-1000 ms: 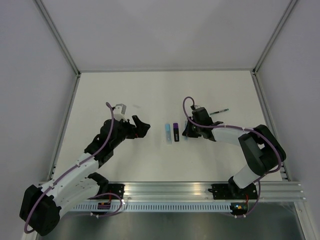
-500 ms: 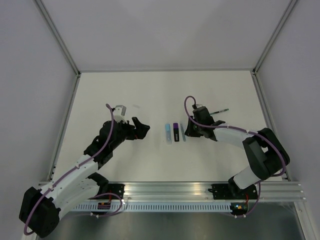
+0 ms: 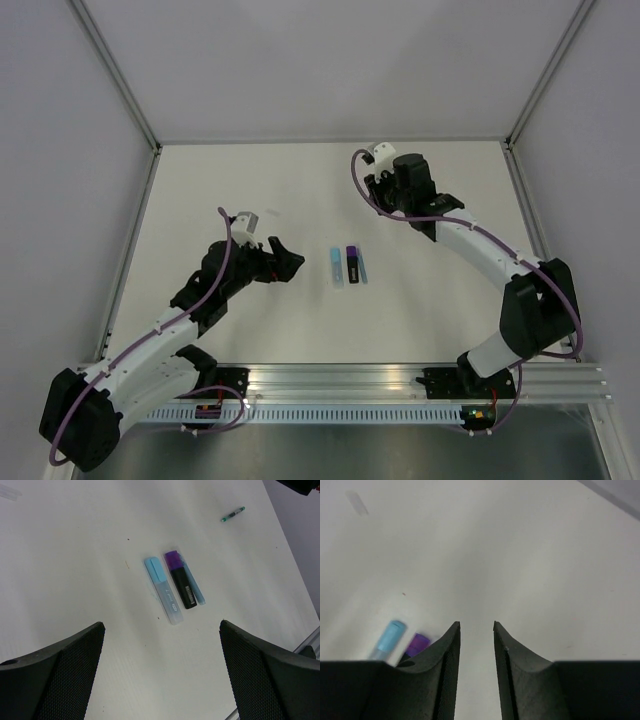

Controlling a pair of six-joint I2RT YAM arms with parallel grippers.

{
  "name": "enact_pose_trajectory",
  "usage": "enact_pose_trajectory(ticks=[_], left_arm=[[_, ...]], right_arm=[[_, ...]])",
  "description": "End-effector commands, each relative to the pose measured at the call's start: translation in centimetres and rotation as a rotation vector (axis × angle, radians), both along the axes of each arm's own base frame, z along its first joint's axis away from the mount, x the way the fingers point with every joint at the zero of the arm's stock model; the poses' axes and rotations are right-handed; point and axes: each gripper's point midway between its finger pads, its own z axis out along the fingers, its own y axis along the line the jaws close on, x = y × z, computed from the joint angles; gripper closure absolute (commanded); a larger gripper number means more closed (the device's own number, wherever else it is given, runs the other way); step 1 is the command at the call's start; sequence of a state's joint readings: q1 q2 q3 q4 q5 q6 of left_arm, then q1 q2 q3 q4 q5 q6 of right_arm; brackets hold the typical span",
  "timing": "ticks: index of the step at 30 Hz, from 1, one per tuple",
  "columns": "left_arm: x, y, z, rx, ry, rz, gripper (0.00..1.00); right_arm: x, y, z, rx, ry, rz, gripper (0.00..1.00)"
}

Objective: Insert the pens into the pen caps

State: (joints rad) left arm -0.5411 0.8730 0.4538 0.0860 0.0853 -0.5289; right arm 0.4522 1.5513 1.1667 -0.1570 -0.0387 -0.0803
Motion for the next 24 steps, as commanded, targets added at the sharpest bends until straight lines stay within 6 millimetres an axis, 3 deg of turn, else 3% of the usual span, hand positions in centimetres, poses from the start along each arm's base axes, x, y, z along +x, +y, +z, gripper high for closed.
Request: enact_pose_trajectory(ticks=[1, 2, 3, 4, 5, 7, 11, 17, 24], left_arm=[[-0.3, -1.2, 1.3, -0.043, -0.033, -0.059, 0.00], [-0.4, -1.3, 1.4, -0.050, -0.032, -0.071, 0.00], [-0.6, -1.5, 1.9, -0.067, -0.039, -0.082, 0.00], [-1.0, -1.8, 2.1, -0.085, -0.035, -0.104, 0.00], [-1.2, -1.9, 2.2, -0.096, -0.036, -0.113, 0.00], [-1.6, -2.0, 2.7, -0.114, -0.044, -0.120, 0.00], [-1.8, -2.0, 3.1, -0.134, -0.050, -0.123, 0.00], [-2.5, -2.7, 3.7, -0.171, -0.042, -0.167, 0.00], [-2.6, -3.0, 3.7, -0.188, -0.026, -0.177, 0.00]], right_arm=[[1.0, -4.4, -1.7, -0.373, -0.046, 0.189, 0.62], [2.3, -7.1, -1.6, -0.398, -0.012, 0.131, 0.62], [2.9, -8.3, -1.6, -0.410, -0.001, 0.113, 0.62], [3.1, -8.9, -1.6, -0.405, 0.008, 0.129, 0.73], [3.3, -10.5, -1.9, -0.426, 0.021, 0.153, 0.73], [3.0, -11.8, -2.7, -0.451, 0.033, 0.212, 0.66], [1.8, -16.7, -7.3, -0.628, 0.182, 0.282, 0.59], [1.6, -17.9, -11.5, -0.665, 0.306, 0.405, 0.57], [2.1, -19.8, -14.5, -0.699, 0.357, 0.419, 0.57]])
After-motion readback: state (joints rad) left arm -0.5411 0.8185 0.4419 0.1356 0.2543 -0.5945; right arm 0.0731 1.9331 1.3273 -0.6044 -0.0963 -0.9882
